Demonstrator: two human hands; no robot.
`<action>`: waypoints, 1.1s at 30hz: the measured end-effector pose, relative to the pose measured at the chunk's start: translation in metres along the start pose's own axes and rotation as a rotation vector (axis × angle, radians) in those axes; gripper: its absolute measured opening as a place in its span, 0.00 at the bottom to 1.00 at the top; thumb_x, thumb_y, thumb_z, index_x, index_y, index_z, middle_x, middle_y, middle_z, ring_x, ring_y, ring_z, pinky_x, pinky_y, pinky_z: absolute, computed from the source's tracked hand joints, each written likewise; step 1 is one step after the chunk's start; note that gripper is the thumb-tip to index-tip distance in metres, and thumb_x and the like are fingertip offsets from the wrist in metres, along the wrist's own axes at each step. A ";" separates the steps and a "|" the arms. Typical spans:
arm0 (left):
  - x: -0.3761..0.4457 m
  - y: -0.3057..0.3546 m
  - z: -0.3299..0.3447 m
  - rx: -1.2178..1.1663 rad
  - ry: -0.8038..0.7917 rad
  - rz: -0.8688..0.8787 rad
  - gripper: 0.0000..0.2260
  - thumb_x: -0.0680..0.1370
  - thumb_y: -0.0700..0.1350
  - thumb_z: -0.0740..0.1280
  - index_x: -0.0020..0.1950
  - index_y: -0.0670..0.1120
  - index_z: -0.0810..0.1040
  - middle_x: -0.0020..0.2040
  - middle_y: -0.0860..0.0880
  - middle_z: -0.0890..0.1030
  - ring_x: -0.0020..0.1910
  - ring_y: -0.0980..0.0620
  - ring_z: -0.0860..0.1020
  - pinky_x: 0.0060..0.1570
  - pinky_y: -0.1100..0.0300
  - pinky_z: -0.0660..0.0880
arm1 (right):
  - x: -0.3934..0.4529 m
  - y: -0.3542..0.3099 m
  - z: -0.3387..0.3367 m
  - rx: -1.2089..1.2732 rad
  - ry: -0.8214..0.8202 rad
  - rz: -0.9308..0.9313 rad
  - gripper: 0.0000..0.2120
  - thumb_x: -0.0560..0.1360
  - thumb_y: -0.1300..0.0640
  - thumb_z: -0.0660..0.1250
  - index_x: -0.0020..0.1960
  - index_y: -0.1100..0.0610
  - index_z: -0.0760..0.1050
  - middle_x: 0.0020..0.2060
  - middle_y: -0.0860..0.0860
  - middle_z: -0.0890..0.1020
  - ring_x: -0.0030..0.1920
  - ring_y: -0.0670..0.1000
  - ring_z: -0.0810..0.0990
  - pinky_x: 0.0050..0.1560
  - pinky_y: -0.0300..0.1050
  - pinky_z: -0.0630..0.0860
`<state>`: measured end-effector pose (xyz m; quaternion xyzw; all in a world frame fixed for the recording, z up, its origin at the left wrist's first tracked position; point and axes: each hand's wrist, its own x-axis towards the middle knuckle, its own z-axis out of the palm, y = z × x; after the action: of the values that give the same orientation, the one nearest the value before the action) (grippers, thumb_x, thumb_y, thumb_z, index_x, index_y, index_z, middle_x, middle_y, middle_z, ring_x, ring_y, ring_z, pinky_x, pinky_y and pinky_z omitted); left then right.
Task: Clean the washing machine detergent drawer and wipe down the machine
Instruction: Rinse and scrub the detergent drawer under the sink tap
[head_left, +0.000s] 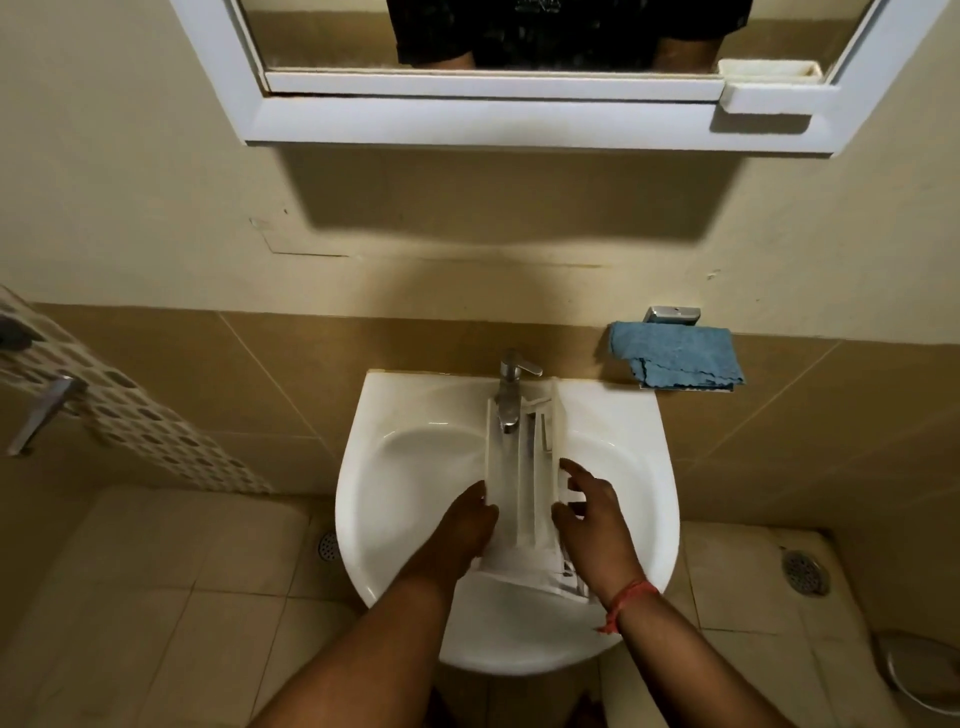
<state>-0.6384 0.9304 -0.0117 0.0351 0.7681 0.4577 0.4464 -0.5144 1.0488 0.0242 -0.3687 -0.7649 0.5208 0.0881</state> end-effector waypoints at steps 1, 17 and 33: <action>0.000 0.001 0.002 -0.013 0.002 0.001 0.18 0.80 0.37 0.57 0.68 0.48 0.73 0.62 0.45 0.78 0.59 0.43 0.77 0.62 0.46 0.75 | 0.001 -0.001 -0.001 -0.006 0.002 -0.011 0.25 0.78 0.64 0.64 0.71 0.45 0.68 0.57 0.49 0.70 0.49 0.41 0.76 0.43 0.29 0.74; -0.001 0.007 -0.030 0.380 0.387 0.288 0.05 0.77 0.38 0.65 0.51 0.44 0.77 0.45 0.47 0.81 0.45 0.47 0.79 0.45 0.58 0.74 | 0.039 0.021 0.025 0.051 -0.234 0.225 0.34 0.78 0.68 0.60 0.79 0.53 0.51 0.75 0.52 0.64 0.74 0.54 0.64 0.73 0.49 0.64; 0.006 0.016 -0.043 0.408 0.365 0.215 0.08 0.79 0.39 0.66 0.58 0.43 0.76 0.48 0.48 0.80 0.50 0.46 0.79 0.46 0.63 0.69 | 0.078 -0.049 0.048 0.977 -0.087 0.547 0.08 0.80 0.67 0.58 0.56 0.66 0.74 0.45 0.60 0.81 0.51 0.59 0.80 0.59 0.50 0.76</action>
<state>-0.6788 0.9133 0.0040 0.1224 0.9036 0.3374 0.2337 -0.6182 1.0560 0.0261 -0.4481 -0.3143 0.8332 0.0790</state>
